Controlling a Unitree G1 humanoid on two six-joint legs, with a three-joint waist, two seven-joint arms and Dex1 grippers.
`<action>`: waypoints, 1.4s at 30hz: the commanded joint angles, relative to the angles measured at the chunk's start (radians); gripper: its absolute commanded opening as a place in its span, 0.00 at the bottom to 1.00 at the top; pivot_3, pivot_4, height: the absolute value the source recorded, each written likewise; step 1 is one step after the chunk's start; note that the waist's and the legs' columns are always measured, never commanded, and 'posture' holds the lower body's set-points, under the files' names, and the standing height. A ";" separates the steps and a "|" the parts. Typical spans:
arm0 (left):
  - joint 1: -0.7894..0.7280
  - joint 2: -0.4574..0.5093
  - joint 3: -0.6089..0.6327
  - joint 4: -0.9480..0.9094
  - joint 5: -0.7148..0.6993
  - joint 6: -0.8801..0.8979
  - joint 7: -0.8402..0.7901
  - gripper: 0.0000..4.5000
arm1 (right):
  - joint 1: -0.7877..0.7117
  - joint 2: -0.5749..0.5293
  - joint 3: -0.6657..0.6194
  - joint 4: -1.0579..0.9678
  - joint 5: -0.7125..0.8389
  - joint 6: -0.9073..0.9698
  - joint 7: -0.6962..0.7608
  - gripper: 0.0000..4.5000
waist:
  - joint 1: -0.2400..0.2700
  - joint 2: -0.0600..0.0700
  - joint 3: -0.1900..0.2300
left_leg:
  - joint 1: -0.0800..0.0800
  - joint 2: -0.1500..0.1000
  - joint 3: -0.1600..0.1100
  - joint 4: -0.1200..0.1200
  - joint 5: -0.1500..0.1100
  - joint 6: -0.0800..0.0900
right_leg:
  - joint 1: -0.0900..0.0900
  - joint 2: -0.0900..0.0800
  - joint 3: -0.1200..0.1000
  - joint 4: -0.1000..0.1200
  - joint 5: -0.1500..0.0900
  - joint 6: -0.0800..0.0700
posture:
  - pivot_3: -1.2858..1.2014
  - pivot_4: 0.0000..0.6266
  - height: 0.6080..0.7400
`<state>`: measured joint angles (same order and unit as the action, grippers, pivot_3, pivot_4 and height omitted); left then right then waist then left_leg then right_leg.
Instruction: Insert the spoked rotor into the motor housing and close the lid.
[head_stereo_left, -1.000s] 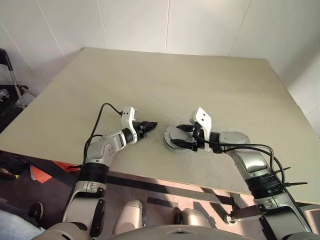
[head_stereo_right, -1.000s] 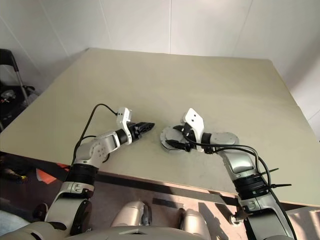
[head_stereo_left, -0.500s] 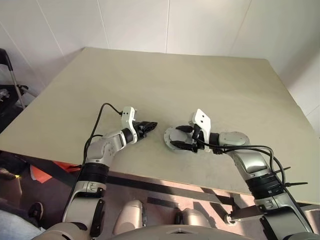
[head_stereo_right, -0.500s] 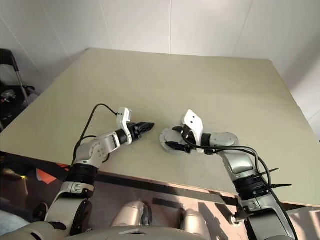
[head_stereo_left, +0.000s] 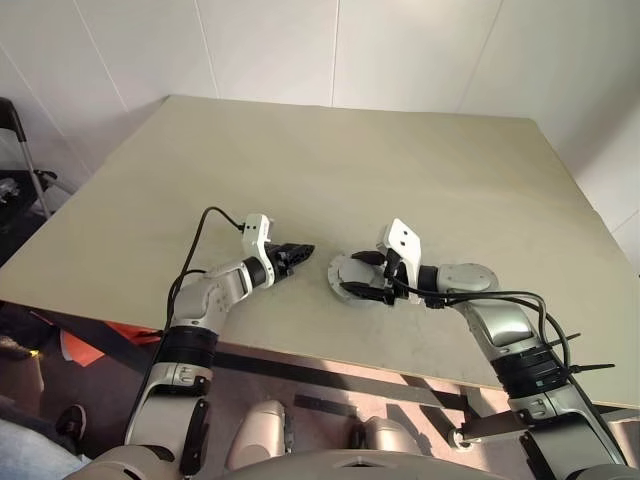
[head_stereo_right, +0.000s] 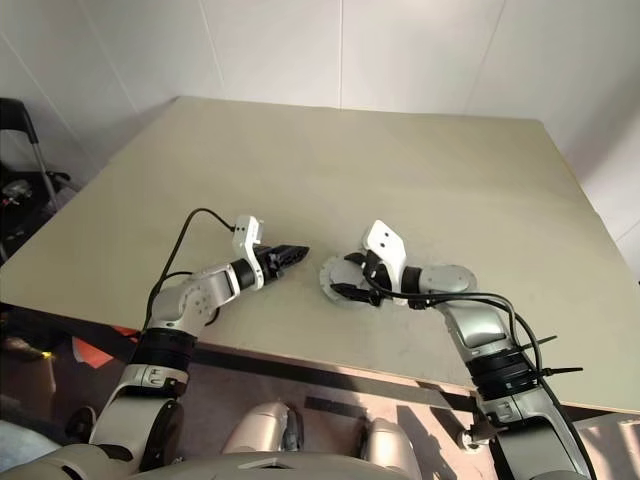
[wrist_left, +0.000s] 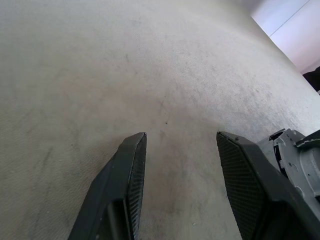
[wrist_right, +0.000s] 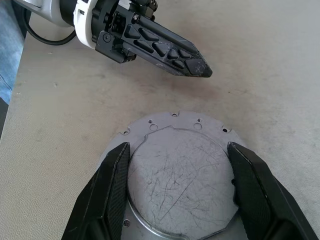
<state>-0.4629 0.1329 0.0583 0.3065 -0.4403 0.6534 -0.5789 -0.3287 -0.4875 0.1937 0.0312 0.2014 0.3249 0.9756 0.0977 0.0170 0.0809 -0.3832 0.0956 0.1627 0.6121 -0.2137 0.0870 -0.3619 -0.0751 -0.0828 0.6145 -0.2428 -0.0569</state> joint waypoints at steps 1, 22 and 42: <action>-0.003 -0.001 0.005 -0.034 -0.009 -0.002 0.000 0.53 | -0.022 -0.001 -0.033 -0.035 0.039 0.012 0.007 0.66 | 0.000 0.000 0.000 | 0.000 0.000 0.000 0.000 0.000 0.000 | 0.000 0.000 0.000 0.000 0.000 0.000 | 0.52 0.00 1.00; -0.006 0.001 0.007 -0.030 -0.007 -0.005 0.002 0.53 | -0.017 -0.004 -0.009 0.017 -0.022 -0.023 -0.004 0.66 | 0.000 0.000 0.000 | 0.000 0.000 0.000 0.000 0.000 0.000 | 0.000 0.000 0.000 0.000 0.000 0.000 | 0.52 0.00 1.00; -0.008 0.003 0.008 -0.026 -0.007 -0.007 0.001 0.53 | -0.010 -0.005 -0.024 0.002 0.017 -0.001 0.023 0.66 | 0.000 0.000 0.000 | 0.000 0.000 0.000 0.000 0.000 0.000 | 0.000 0.000 0.000 0.000 0.000 0.000 | 0.52 0.00 1.00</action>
<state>-0.4607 0.1325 0.0582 0.3064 -0.4403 0.6538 -0.5752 -0.3318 -0.4859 0.1758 0.0484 0.2077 0.3320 0.9922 0.0976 0.0169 0.0808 -0.3831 0.0956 0.1627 0.6122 -0.2140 0.0869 -0.3617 -0.0751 -0.0828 0.6144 -0.2428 -0.0569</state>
